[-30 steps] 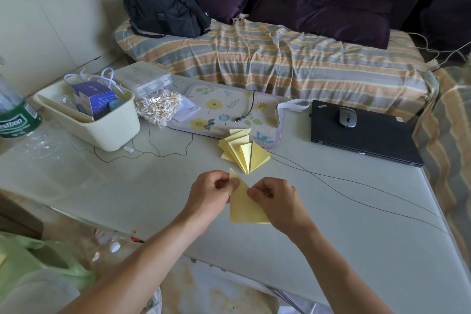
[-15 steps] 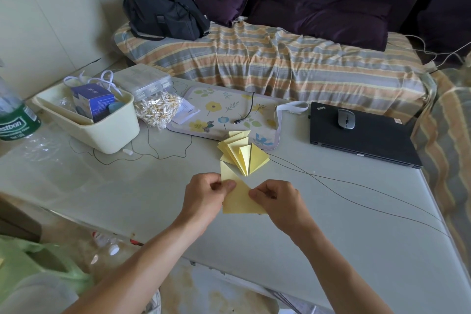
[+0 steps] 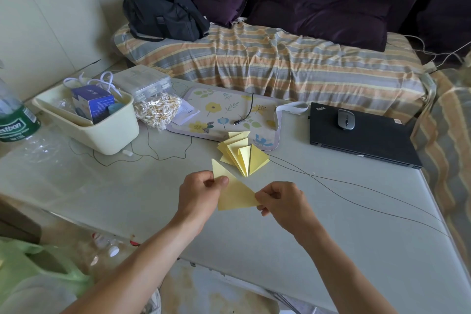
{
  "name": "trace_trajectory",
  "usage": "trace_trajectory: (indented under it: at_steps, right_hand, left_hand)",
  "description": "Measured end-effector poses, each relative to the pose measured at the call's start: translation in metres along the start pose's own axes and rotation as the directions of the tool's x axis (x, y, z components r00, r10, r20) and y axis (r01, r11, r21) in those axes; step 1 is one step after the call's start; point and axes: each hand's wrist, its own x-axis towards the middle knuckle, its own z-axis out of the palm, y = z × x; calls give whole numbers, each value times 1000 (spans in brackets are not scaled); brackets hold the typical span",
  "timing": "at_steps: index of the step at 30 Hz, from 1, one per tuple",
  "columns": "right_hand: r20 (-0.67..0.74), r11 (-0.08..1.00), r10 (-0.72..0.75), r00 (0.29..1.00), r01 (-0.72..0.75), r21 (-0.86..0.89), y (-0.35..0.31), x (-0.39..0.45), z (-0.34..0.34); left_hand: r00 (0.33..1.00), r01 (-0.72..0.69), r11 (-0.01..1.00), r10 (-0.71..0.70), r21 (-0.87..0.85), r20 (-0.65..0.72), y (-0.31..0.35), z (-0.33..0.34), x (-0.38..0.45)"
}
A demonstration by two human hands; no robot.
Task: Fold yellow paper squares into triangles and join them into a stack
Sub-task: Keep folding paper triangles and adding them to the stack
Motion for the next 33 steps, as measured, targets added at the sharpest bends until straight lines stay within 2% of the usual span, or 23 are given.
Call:
trace_trajectory:
  at_steps: [3, 5, 8, 13, 16, 20, 23, 27, 31, 33]
  right_hand:
    - [-5, 998, -18, 1000, 18, -53, 4, 2, 1]
    - [-28, 989, -83, 996, 79, -125, 8, 3, 3]
    - [-30, 966, -159, 987, 150, -212, 13, 5, 5]
    - [-103, 944, -167, 981, 129, -305, 18, 9, 7]
    - [-166, 941, -154, 974, 94, -324, 19, 10, 5]
    - [-121, 941, -159, 980, 113, -318, 20, 12, 5]
    - [-102, 939, -181, 978, 141, -313, 23, 12, 7]
    - [-69, 932, -237, 969, 207, -297, 24, 12, 10]
    - [-4, 912, -305, 952, 291, -290, 20, 8, 19]
    - [18, 900, -326, 945, 317, -299, 19, 7, 22]
  left_hand:
    - [998, 49, 999, -49, 18, 30, -1, 0, 1]
    - [996, 68, 997, -70, 23, 54, -1, 1, -1]
    - [998, 60, 997, -60, 44, 10, -2, 1, -2]
    - [999, -33, 987, 29, 155, 31, 5, -3, -7]
    - [999, -35, 986, 30, 164, 31, 5, -2, -10]
    - [1000, -8, 986, 7, 166, 12, 5, -2, -8]
    - [1000, -25, 966, 23, 256, 12, 3, -3, -7]
    - [989, -82, 898, 21, 433, 145, 0, -2, -8]
    - [981, -176, 792, 94, 584, 168, 3, 3, -13]
    - [973, -221, 780, 130, 586, 193, 4, 4, -13]
